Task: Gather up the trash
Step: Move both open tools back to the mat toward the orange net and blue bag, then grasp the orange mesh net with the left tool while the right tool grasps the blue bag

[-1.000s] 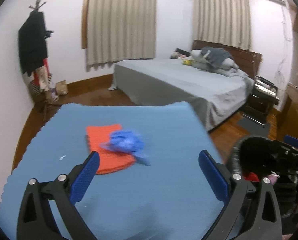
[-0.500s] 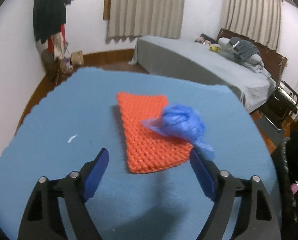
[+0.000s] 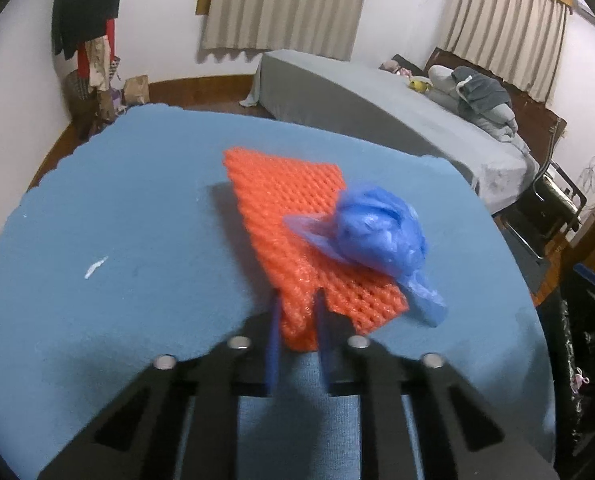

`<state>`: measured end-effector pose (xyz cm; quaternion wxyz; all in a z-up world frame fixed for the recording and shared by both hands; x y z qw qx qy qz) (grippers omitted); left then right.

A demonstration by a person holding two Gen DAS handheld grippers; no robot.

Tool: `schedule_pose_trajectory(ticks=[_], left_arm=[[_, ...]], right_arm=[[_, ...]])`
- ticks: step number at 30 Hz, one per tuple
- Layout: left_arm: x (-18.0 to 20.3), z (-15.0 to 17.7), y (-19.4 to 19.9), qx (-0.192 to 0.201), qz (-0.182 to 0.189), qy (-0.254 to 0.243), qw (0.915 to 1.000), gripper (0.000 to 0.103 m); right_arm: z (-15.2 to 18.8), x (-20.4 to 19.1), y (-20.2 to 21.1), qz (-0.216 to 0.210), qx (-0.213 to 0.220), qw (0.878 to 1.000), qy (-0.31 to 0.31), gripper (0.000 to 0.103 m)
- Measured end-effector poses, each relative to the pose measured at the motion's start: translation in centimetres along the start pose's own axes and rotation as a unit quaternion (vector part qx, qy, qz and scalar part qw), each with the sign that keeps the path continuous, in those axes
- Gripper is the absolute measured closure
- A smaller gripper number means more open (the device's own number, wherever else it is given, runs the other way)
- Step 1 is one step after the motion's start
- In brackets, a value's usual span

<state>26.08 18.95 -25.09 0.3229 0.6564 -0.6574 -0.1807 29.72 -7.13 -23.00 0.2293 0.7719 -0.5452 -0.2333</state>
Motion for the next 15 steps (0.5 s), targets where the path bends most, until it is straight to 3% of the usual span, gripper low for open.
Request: schedule_pose_trajectory(ticks=[15], left_arm=[[-3.1,-1.9,5.7,0.061,-0.038,-0.024,0.9971,0.09]], right_arm=[[-1.0,-4.5,-1.6,-0.036,0.001,0.999,0.018,0.005]])
Point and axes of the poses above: each gripper's, at about its wrist camera, not at the fingertips, and y roughly against the way its jaws point, x to its right, z to its underside, the point moved 5 cm from there along -y, roughly the way its jaws point, and after that the axes turned 4 degrees about x, right-handed, at the moved point
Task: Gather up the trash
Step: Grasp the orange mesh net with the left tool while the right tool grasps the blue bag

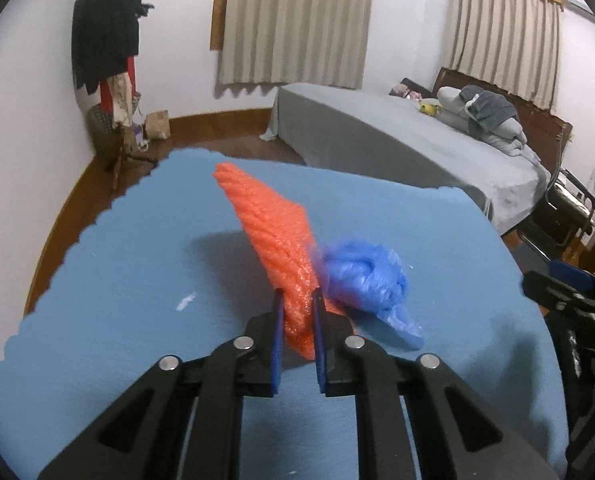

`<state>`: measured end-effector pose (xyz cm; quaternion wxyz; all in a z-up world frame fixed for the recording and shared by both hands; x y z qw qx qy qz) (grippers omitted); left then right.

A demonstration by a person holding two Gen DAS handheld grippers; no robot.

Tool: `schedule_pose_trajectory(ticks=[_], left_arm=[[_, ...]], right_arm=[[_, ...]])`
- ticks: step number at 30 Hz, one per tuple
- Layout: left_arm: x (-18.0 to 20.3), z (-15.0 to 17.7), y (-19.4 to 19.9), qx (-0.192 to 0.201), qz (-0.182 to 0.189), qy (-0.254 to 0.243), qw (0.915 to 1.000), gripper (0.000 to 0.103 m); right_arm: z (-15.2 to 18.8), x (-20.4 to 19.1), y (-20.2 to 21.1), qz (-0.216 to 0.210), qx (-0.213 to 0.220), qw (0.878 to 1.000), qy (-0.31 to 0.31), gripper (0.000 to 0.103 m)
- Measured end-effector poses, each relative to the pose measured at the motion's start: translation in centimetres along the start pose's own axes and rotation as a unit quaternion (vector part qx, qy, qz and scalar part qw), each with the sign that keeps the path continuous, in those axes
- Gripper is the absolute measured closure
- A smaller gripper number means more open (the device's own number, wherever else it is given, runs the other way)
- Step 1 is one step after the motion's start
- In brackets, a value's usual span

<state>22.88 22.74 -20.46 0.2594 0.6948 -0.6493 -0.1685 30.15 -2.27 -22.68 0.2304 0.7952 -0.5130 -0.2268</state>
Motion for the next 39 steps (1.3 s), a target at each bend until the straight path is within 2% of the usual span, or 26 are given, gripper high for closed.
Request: schedule_pose_trajectory(ticks=[3,5,15,28,29,31,34,39], left_arm=[[-0.4,-0.6,1.6,0.024,0.001,-0.02,0.9995,0.09],[-0.7,-0.8,2.0,0.025,0.0,-0.029,0.9993,0.09],[-4.0,-0.7,2.6,0.029,-0.02,-0.006,0.9994,0.09],[-10.5,1.5,2.0,0.015,-0.055,0.041,0.9975,0.09],[-10.8,1.6,1.9,0.015,-0.056,0.044,0.9974,0.09],[-11.2,1.9,1.9,0.014,-0.058,0.049,0.997,0.09],[-11.7,2.2,1.8,0.012,-0.059,0.058,0.9965,0.09],[-11.7,2.3,1.9,0.013,-0.06,0.061,0.9962,0.09]], right_arm=[[-0.3,-1.2,-0.6,-0.009,-0.001,1.0,0.006,0.005],[-0.3,-1.9,-1.0,-0.015,-0.004,1.0,0.01,0.005],[-0.4,-6.3,-4.4,-0.046,-0.019,0.999,0.012,0.005],[0.3,-11.7,-9.5,-0.052,-0.054,0.996,0.042,0.007],[0.3,-12.0,-9.8,-0.055,-0.059,0.996,0.045,0.01],[0.5,-12.4,-10.1,-0.059,-0.069,0.995,0.052,0.034],[0.6,-12.6,-10.2,-0.069,-0.076,0.993,0.052,0.045],[0.3,-12.9,-9.1,-0.086,-0.072,0.992,0.052,0.053]])
Point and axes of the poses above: each gripper's, at about its wrist camera, not at the fingertips, and y roughly against the way its jaws point, x to its right, z to its underside, the point moved 5 cm from there along -y, roughly the way its jaws point, and after that the axes turned 4 degrees about x, right-handed, at the moved point
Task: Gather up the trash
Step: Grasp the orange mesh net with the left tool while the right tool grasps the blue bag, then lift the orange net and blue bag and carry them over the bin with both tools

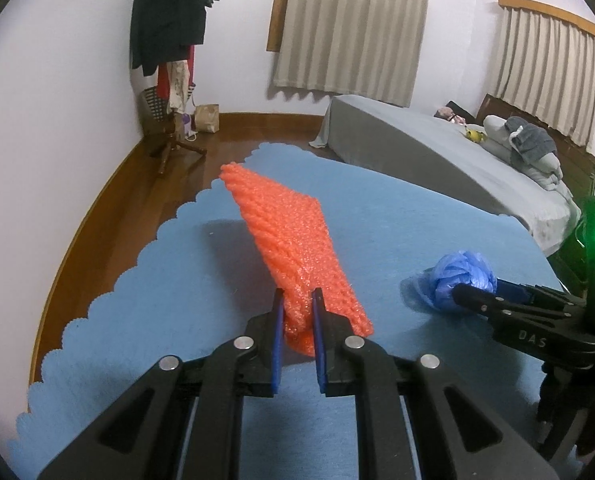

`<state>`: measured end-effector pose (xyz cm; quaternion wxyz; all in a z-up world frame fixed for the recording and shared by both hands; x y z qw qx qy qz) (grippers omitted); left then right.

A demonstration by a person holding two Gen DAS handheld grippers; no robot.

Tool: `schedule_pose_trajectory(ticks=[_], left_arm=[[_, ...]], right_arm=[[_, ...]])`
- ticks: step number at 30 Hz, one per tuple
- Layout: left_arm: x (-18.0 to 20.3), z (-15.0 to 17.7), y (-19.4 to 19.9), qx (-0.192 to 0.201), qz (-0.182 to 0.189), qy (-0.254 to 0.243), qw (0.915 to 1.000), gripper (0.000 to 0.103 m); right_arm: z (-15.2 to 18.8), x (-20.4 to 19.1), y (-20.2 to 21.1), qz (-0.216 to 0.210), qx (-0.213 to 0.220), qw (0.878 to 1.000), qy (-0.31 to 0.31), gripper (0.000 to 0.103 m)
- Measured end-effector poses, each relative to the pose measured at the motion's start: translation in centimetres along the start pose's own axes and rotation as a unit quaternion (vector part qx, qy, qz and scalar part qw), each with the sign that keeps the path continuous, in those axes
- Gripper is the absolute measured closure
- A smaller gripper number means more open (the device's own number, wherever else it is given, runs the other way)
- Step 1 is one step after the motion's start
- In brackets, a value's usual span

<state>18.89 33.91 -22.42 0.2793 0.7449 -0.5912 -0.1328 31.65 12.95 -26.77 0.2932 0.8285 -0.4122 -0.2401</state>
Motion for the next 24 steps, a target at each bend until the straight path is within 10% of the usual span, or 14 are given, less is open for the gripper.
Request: schedule_pose_trajectory(ticks=[24], left_arm=[[5.5,-3.1,4.7,0.031,0.021,-0.019,0.9991,0.09]], right_arm=[[-1.6,2.0,12.7,0.005,0.084,0.996,-0.01,0.053]])
Point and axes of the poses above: each gripper's, at about its wrist camera, not at the fingertips, and y roughly against the way its jaws point, x to its right, z to its underside, the point moved 5 cm from there along -y, roughly the way its jaws point, and after that the axes turned 4 degrees about x, right-handed, at the moved point
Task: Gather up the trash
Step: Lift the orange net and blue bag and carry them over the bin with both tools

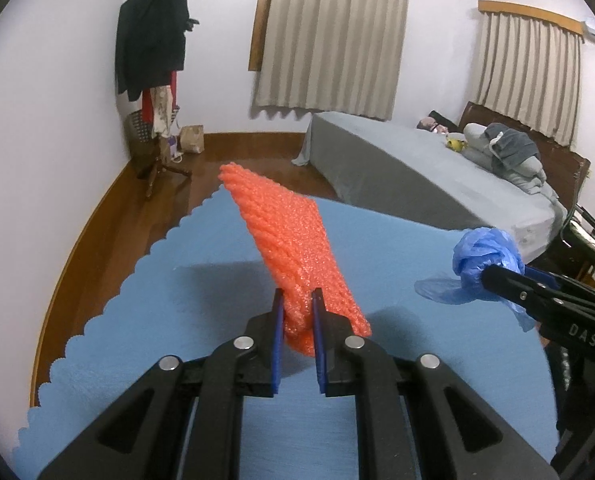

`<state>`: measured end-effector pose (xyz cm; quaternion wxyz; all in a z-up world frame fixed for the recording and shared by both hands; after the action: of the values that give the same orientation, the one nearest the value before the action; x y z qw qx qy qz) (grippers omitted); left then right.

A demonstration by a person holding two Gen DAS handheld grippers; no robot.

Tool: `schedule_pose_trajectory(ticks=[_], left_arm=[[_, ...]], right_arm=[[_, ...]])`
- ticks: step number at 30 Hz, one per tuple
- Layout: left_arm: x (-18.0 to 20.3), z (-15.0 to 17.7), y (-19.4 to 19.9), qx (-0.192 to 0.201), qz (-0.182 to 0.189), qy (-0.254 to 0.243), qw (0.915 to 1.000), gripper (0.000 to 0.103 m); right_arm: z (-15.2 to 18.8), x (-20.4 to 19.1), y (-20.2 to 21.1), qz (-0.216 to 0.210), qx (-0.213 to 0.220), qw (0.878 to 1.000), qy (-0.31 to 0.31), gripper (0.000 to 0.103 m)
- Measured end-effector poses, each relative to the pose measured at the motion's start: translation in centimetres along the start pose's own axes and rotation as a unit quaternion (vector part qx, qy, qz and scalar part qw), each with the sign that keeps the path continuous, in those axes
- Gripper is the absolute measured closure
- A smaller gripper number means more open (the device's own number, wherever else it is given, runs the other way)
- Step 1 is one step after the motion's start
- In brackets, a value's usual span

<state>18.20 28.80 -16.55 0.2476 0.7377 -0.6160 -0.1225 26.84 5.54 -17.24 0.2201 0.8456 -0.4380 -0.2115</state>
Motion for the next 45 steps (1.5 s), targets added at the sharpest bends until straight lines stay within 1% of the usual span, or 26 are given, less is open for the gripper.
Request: schedule_pose_trajectory(ticks=[10,21,33,45], left_arm=[[5.1,-2.1,3.4,0.021,0.027,-0.015,0.9993,0.09],[11.1,-2.6,7.2,0.03,0.058,-0.039,0.9971,0.09],[15.5,-3.1,10.5,0.045,0.085,-0.064,0.9933,0.09],[20.1,-2.6,12.6,0.048,0.127,-0.085,0.9871,0.09]], right_arm=[[-1.0,2.2,7.2,0.019,0.039,0.999,-0.008,0.053],[-1.5,4.2,14.9,0.043,0.082,0.996,-0.004,0.053],[-1.5,6.6,20.3,0.064,0.106,0.992,-0.012,0.053],[0.4,8.7,24.4,0.088,0.107,0.99,-0.021,0.053]])
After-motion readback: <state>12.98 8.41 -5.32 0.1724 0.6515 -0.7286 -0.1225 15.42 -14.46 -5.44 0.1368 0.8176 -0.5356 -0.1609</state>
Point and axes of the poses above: each gripper's, at about its wrist camera, not at the fingertips, and y roughly against the way its jaws point, x to its right, z to its underside, the point moved 5 cm from there along -y, roughly the way its jaws point, and after that the axes turned 4 degrees about x, right-handed, at the moved point
